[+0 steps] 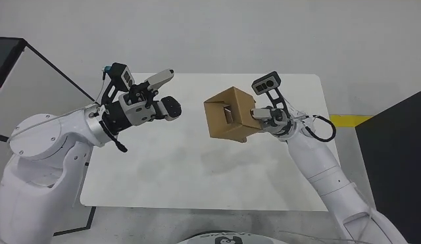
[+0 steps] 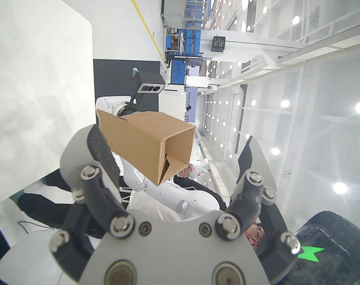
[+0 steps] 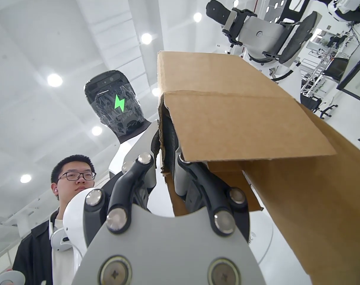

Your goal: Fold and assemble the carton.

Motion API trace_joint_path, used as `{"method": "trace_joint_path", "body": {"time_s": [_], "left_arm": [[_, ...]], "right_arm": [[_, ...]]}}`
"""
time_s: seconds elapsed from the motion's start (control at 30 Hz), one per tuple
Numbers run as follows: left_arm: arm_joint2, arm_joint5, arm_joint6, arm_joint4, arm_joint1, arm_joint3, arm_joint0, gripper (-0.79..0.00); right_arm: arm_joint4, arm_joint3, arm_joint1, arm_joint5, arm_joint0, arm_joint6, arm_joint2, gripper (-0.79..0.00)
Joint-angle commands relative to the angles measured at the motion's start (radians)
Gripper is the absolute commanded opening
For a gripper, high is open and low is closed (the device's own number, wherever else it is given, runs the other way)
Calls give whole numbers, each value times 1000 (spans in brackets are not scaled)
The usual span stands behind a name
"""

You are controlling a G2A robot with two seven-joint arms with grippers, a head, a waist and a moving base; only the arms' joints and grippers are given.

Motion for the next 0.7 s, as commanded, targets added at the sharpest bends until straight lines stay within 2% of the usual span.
{"method": "trace_joint_path", "body": {"time_s": [0.0, 0.4, 0.67], "left_arm": [[0, 0, 0, 0, 0, 0, 0, 0], [0, 0, 0, 0, 0, 0, 0, 0], [-31, -15, -3, -52, -2, 3, 21, 0]], "right_arm": [[-2, -7, -1, 1, 0, 0, 8, -785], [4, -15, -6, 1, -6, 0, 17, -785], [-101, -158, -6, -39, -45, -40, 125, -785]]}}
